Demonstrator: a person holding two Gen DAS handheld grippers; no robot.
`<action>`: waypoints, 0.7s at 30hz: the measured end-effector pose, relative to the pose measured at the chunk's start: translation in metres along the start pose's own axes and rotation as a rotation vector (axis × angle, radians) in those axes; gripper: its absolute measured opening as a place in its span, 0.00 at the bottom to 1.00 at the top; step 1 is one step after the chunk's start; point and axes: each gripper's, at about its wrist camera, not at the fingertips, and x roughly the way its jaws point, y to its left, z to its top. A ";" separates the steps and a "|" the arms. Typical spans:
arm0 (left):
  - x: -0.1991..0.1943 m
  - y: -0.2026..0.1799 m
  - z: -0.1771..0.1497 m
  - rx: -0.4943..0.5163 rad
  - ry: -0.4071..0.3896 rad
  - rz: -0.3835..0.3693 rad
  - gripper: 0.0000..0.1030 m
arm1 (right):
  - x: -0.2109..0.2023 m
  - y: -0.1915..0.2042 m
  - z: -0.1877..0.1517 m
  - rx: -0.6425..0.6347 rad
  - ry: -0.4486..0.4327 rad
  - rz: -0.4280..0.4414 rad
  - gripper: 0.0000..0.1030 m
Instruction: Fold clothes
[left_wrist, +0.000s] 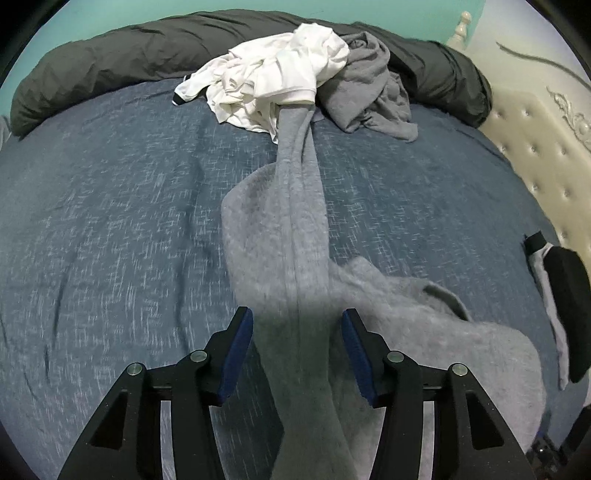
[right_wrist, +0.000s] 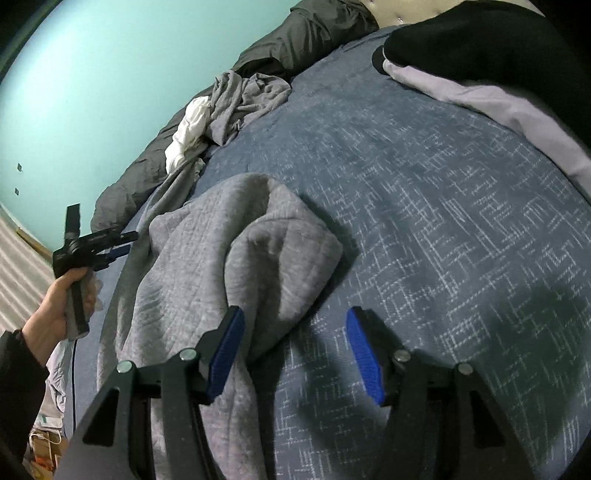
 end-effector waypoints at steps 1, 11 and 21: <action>0.004 -0.001 0.002 0.009 0.005 0.006 0.52 | 0.001 0.000 0.000 0.001 0.002 0.000 0.57; -0.011 0.002 -0.003 0.047 -0.019 0.002 0.05 | 0.007 0.006 0.002 -0.030 -0.001 -0.007 0.57; -0.132 0.049 -0.056 0.003 -0.141 0.018 0.05 | -0.002 0.004 0.002 -0.026 -0.043 -0.004 0.57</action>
